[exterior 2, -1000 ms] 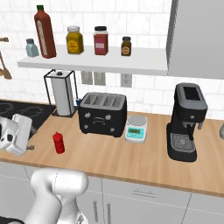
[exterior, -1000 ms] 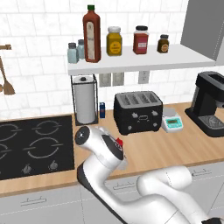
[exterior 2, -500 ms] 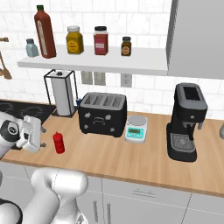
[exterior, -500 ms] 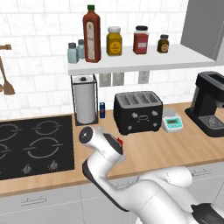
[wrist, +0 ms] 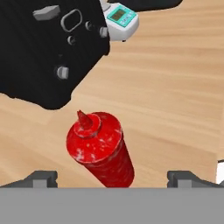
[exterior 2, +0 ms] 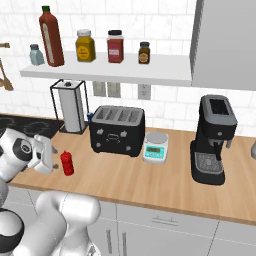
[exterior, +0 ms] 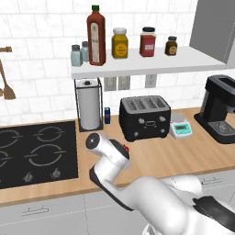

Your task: Put the shaker and condiment bottle from the counter next to their counterparts in the cabinet.

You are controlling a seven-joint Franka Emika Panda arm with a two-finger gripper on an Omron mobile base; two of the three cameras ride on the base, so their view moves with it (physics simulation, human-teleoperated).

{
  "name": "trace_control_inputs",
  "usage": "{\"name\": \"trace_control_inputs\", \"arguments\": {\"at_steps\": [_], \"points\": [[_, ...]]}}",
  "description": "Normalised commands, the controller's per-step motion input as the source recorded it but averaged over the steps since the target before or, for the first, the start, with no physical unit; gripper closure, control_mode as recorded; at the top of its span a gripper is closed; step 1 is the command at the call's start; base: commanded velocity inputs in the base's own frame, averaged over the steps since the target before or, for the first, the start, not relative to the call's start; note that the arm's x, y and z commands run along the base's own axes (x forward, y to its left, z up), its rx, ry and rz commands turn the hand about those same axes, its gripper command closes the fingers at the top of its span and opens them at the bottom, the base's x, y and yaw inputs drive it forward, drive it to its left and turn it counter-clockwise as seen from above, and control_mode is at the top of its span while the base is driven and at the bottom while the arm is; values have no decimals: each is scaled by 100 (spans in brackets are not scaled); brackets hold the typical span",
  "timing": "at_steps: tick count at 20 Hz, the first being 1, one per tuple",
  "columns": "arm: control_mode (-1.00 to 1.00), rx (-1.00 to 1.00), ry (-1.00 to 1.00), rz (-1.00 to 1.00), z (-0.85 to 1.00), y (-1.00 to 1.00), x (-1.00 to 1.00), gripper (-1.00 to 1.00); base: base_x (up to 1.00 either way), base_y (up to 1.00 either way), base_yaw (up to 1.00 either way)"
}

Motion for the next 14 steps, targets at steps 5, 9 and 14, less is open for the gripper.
{"name": "trace_control_inputs", "arguments": {"at_steps": [5, 9, 14], "points": [[-100, 0, 2, 2, -19, -1, 14, -100, 0, 0, 0], [-100, 0, 0, 1, -22, -9, 14, -100, 0, 0, 0], [-100, 0, 0, 1, -25, -15, 19, -100, 0, 0, 0]]}}
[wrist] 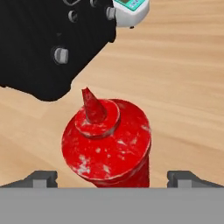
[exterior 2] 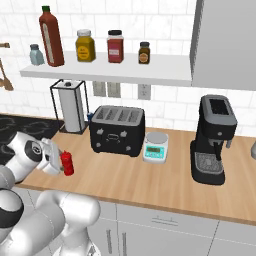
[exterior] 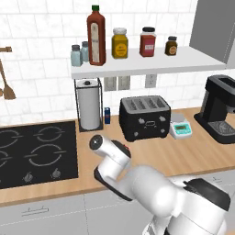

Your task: Put the shaker and condiment bottle from the counter next to their counterparts in the cabinet.

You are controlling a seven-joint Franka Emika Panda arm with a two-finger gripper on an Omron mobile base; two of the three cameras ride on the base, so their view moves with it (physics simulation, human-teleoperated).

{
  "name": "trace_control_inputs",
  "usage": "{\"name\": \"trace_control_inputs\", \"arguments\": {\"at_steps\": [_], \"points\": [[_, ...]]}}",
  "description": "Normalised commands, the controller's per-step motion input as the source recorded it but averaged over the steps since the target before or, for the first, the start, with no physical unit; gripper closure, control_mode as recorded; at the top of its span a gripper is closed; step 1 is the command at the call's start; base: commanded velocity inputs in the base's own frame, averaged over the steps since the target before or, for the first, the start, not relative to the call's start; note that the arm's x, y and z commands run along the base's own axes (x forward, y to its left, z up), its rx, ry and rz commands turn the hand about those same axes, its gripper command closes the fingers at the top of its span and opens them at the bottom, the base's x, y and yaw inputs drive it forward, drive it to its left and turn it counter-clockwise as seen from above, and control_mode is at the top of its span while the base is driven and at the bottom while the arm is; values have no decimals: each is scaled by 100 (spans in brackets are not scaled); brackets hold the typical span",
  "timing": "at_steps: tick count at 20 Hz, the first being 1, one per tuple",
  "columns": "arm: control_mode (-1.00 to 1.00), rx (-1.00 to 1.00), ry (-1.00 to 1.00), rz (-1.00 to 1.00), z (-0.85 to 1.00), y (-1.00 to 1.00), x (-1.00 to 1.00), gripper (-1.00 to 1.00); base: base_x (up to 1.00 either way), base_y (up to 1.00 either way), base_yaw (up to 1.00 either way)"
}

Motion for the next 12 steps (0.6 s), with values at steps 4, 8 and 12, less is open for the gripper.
{"name": "trace_control_inputs", "arguments": {"at_steps": [4, 8, 12], "points": [[-100, 0, 0, 1, -28, -9, 24, 100, 0, 0, 0], [-100, 0, 0, 0, -27, -2, 30, 100, 0, 0, 0], [-100, 0, 0, 1, -10, -3, 32, 100, 0, 0, 0]]}}
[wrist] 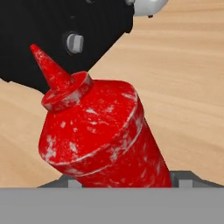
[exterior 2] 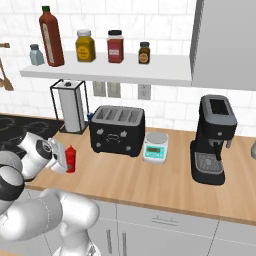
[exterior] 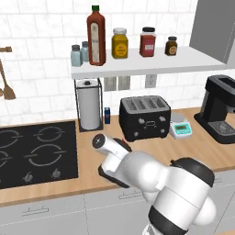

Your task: Put the shaker and condiment bottle from the counter next to their counterparts in the cabinet.

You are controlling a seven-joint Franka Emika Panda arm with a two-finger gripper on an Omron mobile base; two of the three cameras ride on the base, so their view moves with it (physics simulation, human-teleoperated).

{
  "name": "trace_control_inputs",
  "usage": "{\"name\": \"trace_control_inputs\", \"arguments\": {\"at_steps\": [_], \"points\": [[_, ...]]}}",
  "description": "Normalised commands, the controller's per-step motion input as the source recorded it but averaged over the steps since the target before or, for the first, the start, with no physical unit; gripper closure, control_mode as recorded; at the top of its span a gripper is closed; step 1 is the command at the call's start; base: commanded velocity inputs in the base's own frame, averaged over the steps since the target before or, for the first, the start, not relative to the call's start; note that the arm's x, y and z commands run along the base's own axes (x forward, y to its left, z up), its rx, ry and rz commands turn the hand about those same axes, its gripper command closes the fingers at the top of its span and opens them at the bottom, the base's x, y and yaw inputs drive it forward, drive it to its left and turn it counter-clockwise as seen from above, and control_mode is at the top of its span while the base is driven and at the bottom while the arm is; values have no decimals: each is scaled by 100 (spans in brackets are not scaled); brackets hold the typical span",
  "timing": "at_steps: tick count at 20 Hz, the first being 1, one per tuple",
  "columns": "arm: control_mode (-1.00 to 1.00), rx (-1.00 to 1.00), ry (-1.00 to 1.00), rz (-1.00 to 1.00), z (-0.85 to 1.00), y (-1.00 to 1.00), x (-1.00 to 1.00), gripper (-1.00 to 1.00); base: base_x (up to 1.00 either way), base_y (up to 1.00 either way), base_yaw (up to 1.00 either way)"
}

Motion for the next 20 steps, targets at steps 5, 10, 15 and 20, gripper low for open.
{"name": "trace_control_inputs", "arguments": {"at_steps": [5, 10, 15, 20], "points": [[-100, -5, -2, 8, 18, 0, 1, 100, 0, 0, 0], [-100, -2, -8, 17, 20, 0, -23, 100, 0, 0, 0], [-100, 0, -2, 14, 33, -12, -51, 100, 0, 0, 0], [-100, 0, -1, 10, 56, -5, -29, 100, 0, 0, 0]]}}
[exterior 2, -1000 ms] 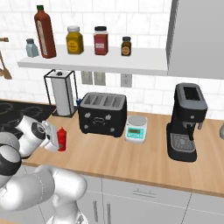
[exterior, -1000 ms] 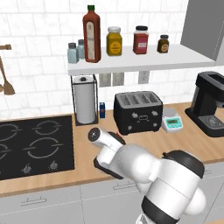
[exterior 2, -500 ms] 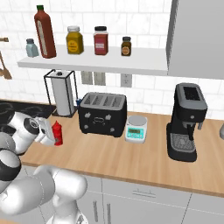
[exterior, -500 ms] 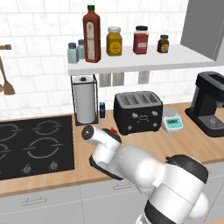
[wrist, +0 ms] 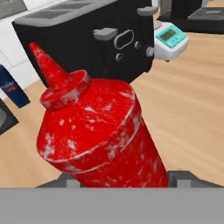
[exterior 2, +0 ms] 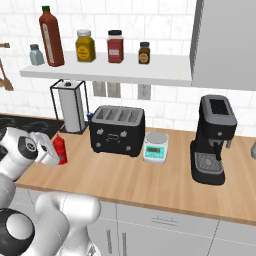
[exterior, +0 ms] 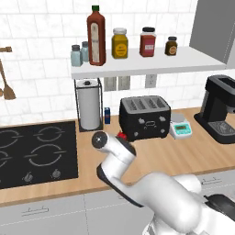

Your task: Put the shaker and condiment bottle from the counter next to their counterparts in the cabinet.

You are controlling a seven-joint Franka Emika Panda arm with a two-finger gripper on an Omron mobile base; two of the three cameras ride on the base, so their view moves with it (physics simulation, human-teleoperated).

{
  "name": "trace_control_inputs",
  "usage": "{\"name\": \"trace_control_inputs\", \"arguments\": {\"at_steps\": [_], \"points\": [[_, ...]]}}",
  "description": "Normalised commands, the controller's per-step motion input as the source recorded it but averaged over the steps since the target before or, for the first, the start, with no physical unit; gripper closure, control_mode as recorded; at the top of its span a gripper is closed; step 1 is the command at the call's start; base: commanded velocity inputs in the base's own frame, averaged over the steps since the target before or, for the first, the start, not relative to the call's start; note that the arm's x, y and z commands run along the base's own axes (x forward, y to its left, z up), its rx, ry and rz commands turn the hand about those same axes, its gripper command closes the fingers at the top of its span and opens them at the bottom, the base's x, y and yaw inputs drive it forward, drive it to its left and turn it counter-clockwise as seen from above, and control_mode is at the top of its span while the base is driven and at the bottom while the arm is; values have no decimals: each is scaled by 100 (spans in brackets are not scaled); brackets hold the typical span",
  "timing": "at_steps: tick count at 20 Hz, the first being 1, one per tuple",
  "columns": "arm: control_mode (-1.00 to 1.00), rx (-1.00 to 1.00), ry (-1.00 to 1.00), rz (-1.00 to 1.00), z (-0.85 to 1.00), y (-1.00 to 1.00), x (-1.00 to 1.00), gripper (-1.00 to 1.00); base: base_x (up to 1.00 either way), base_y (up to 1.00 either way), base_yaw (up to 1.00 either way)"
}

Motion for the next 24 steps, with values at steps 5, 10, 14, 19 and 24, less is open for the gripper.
{"name": "trace_control_inputs", "arguments": {"at_steps": [5, 10, 14, 19, 24], "points": [[-100, 0, 0, 10, 65, -3, -23, 100, 0, 0, 0], [-100, 0, 0, 8, 70, 0, -26, 100, 0, 0, 0], [-100, 0, -7, 10, 74, 0, -33, 100, 0, 0, 0], [-100, 0, -6, 11, 72, -5, -29, 100, 0, 0, 0], [-100, 0, -3, 11, 71, -9, -37, 100, 0, 0, 0]]}}
